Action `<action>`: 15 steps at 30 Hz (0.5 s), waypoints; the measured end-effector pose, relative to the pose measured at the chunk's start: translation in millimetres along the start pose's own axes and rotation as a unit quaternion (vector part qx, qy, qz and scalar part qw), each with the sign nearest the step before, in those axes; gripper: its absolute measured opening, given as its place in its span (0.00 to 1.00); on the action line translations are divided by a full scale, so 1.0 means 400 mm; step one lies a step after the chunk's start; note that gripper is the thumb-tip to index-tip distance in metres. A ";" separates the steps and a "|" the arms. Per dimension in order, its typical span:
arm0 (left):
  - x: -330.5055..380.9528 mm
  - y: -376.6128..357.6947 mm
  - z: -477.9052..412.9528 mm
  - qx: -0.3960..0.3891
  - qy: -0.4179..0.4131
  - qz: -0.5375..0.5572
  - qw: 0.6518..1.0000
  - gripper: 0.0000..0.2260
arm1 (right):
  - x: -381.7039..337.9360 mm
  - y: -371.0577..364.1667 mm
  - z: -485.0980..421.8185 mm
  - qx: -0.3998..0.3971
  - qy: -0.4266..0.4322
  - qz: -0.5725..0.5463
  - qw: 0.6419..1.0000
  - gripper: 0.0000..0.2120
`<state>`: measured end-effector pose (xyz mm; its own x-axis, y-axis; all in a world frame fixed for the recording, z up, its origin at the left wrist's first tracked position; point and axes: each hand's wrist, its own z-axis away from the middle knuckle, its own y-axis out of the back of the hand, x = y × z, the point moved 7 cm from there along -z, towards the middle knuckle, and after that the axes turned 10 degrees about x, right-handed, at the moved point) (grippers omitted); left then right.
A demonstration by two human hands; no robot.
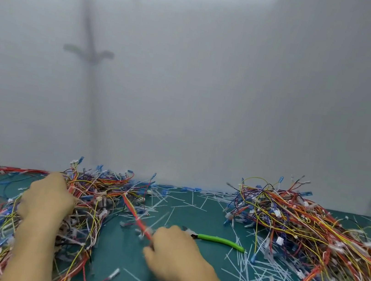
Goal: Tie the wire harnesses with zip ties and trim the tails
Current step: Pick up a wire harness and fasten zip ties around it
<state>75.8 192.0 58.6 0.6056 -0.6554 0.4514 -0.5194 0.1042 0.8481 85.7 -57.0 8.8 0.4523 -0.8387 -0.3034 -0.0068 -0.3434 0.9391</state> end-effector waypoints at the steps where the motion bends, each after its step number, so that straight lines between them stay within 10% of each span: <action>1: 0.001 0.009 -0.004 0.014 -0.007 0.002 1.000 0.15 | -0.015 -0.012 0.004 -0.027 0.021 -0.017 0.999 0.14; 9: 0.033 0.131 -0.004 0.186 -0.044 0.212 0.958 0.07 | -0.083 -0.003 0.005 0.021 0.069 -0.122 0.990 0.19; 15: 0.106 0.227 0.060 0.188 -0.069 0.530 0.824 0.05 | -0.132 -0.081 0.020 -0.032 0.079 -0.095 0.992 0.18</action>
<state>39.9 155.8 148.1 -0.3701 -0.4261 0.8255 -0.8778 0.4512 -0.1607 54.8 -4.9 -7.0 0.5747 -0.6824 -0.4517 0.1473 -0.4567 0.8774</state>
